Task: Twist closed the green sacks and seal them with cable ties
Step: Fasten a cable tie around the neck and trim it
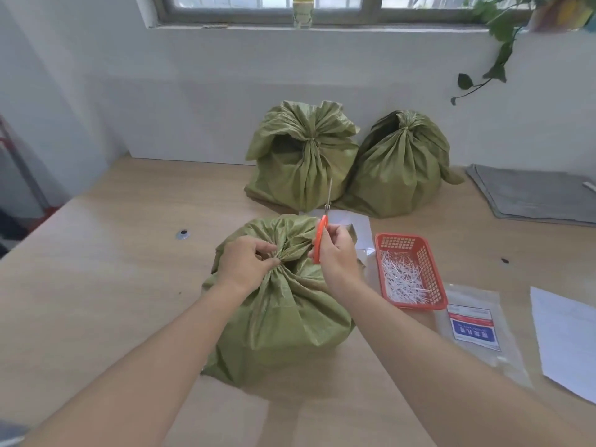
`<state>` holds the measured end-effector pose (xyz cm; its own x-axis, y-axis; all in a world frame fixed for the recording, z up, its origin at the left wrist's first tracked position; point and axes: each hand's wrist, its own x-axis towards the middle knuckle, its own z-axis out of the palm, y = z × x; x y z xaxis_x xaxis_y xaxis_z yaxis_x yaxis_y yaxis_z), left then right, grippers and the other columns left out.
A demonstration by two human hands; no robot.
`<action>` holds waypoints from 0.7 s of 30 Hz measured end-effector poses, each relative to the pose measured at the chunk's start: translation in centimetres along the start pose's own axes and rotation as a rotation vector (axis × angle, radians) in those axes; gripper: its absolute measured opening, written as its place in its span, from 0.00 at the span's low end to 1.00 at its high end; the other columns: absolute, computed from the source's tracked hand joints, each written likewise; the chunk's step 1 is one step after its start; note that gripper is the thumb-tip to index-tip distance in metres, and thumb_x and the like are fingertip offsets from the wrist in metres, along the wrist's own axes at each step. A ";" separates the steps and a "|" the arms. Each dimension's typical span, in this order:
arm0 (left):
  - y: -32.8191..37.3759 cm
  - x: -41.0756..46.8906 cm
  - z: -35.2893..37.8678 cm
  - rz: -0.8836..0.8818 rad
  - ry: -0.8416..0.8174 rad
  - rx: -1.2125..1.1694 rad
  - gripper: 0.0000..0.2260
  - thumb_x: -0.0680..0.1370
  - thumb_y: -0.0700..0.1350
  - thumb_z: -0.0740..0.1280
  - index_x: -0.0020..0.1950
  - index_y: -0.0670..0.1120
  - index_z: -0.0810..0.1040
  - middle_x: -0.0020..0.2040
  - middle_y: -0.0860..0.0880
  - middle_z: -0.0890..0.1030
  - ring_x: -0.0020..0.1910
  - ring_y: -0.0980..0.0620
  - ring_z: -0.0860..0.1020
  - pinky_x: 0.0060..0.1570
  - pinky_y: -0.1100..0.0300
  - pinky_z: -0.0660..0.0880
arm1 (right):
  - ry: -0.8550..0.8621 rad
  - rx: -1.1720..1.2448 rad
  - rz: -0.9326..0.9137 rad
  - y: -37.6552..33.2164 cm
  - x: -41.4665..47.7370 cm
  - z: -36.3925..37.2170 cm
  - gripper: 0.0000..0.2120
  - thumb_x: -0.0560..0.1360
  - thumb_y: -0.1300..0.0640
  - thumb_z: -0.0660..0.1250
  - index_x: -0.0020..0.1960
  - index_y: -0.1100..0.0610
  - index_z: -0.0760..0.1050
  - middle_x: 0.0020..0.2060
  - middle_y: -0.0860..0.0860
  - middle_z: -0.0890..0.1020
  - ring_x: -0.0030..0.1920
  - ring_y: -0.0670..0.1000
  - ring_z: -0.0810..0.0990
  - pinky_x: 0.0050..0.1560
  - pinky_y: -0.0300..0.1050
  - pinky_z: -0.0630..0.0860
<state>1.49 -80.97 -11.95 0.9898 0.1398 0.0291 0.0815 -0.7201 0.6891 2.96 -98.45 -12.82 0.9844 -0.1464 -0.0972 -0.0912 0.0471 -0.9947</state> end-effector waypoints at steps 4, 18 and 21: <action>-0.8 1.3 1.6 0.009 0.057 0.015 0.06 0.72 0.49 0.79 0.47 0.51 0.88 0.46 0.54 0.84 0.43 0.54 0.82 0.51 0.51 0.81 | 0.004 0.003 0.043 2.2 1.0 -0.5 0.19 0.84 0.42 0.62 0.55 0.60 0.74 0.37 0.51 0.77 0.35 0.48 0.76 0.35 0.42 0.75; -2.4 4.6 -0.5 0.109 0.091 -0.224 0.02 0.77 0.45 0.74 0.49 0.48 0.86 0.52 0.50 0.79 0.52 0.52 0.80 0.54 0.60 0.76 | -0.300 -0.823 -0.359 7.0 1.6 -3.5 0.11 0.77 0.42 0.66 0.52 0.49 0.74 0.41 0.44 0.77 0.40 0.45 0.76 0.43 0.48 0.76; -2.6 4.8 -0.8 0.139 0.065 -0.246 0.02 0.77 0.44 0.75 0.47 0.50 0.85 0.52 0.52 0.78 0.54 0.51 0.79 0.58 0.56 0.77 | -0.314 -0.870 -0.436 6.6 1.7 -3.2 0.14 0.77 0.41 0.66 0.57 0.49 0.76 0.45 0.42 0.78 0.45 0.44 0.77 0.46 0.47 0.77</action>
<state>5.90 -77.85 -13.05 0.9792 0.1003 0.1762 -0.0930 -0.5498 0.8301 3.51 -101.59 -19.64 0.9417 0.2919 0.1673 0.3296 -0.7008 -0.6327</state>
